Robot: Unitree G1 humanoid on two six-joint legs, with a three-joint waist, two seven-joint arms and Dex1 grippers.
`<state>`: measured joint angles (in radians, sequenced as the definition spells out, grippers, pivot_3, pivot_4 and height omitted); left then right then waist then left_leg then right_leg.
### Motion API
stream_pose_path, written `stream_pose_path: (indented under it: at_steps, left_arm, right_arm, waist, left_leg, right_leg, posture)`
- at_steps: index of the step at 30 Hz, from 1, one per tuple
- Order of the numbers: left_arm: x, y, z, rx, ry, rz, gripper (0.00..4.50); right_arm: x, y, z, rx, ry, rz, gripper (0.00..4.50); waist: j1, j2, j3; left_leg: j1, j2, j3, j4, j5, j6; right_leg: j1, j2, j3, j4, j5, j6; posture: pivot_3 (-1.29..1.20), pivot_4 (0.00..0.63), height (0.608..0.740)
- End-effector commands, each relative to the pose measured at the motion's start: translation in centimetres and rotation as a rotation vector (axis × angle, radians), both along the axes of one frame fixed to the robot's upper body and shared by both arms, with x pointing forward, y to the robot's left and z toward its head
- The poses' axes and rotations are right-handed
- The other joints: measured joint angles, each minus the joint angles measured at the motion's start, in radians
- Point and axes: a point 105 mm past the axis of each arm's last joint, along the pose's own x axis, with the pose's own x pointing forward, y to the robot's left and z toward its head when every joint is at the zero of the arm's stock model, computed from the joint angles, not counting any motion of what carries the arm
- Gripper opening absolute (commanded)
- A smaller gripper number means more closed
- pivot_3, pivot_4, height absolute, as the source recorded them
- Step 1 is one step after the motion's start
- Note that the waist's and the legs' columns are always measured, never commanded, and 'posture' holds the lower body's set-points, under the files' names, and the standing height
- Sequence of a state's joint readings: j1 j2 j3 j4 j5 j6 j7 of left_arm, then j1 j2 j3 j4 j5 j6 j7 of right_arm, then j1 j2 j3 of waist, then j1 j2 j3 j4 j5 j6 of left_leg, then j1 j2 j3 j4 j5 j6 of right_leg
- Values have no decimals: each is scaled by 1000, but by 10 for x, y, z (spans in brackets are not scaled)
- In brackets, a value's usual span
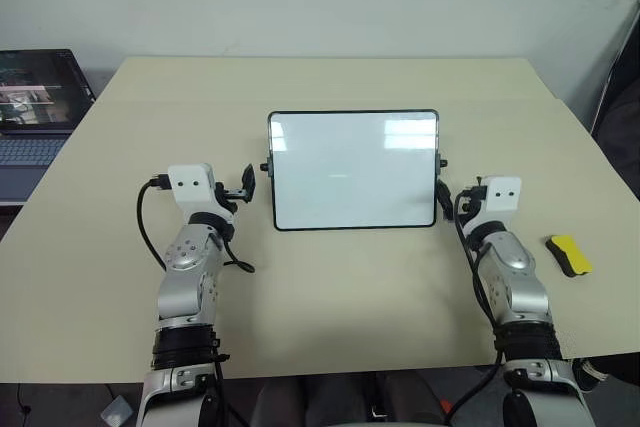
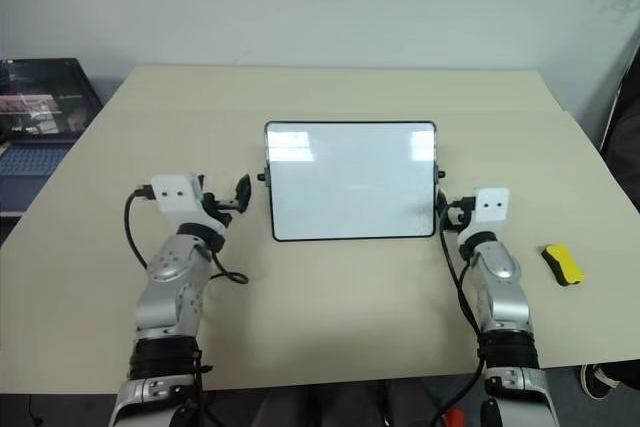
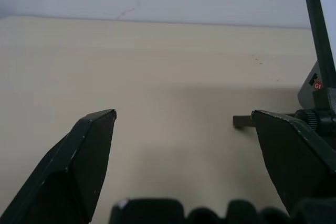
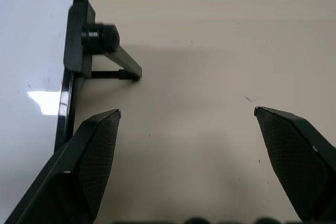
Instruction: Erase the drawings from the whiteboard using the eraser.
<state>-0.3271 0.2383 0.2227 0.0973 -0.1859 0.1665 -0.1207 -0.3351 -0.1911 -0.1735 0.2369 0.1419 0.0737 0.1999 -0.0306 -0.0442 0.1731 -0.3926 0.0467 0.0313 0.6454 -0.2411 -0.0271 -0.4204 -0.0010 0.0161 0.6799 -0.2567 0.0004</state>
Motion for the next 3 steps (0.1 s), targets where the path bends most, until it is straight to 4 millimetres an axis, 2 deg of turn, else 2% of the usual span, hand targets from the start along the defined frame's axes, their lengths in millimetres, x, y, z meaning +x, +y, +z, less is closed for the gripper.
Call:
stream_pose_path:
  at_steps: [1, 3]
  left_arm:
    - [0, 0, 5, 18, -29, 4, 4500]
    - [-1, 0, 5, 15, -34, 1, 4500]
  right_arm:
    - [0, 1, 20, 9, -77, 11, 4487]
    - [-1, 1, 19, 9, -77, 10, 4487]
  waist:
    - [0, 0, 0]
    - [0, 0, 0]
  left_leg:
    - [0, 0, 0, 0, 0, 0]
    - [0, 0, 0, 0, 0, 0]
  right_leg:
    - [0, 0, 0, 0, 0, 0]
    - [0, 0, 0, 0, 0, 1]
  posture:
    - [0, 150, 740]
    - [0, 150, 740]
